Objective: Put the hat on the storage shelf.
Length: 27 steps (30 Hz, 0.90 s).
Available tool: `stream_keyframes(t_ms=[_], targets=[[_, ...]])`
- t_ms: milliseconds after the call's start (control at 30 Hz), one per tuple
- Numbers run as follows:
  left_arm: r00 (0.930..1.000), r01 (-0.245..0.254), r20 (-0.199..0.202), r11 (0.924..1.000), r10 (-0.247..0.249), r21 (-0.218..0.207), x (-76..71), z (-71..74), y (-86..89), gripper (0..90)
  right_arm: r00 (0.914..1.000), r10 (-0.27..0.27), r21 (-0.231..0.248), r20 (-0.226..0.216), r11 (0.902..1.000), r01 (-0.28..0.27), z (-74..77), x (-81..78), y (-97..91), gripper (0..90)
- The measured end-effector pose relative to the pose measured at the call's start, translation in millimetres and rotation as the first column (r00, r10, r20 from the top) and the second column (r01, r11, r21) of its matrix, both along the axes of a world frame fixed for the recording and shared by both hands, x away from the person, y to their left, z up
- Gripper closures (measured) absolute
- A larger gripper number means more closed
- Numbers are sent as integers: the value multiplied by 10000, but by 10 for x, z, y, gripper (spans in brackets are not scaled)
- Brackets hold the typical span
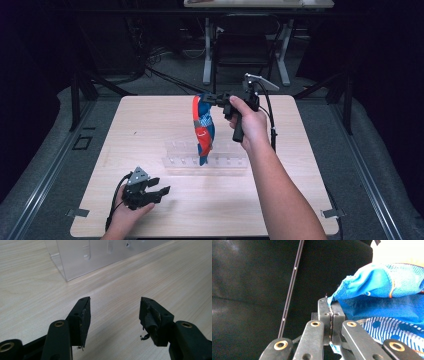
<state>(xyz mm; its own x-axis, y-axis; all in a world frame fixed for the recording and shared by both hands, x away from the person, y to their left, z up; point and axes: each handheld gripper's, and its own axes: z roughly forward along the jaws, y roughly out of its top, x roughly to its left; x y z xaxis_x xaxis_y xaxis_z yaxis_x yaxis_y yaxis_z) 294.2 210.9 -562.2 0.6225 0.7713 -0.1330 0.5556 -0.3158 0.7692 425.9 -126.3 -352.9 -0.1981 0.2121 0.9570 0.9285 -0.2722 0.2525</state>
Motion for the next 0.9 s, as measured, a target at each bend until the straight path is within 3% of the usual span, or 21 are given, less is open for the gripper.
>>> stream_keyframes(t_ms=[667,900], targets=[[10000,-50,-16,10000,50,5,3,-2,3,429,9988,-207,-784,-435,9968,172,-309,-3,-96,900],[10000,-28,20,10000,28,25,4,0,5,429,9984,-293,-955,-477,9951,247,-352,-11,-135,900]])
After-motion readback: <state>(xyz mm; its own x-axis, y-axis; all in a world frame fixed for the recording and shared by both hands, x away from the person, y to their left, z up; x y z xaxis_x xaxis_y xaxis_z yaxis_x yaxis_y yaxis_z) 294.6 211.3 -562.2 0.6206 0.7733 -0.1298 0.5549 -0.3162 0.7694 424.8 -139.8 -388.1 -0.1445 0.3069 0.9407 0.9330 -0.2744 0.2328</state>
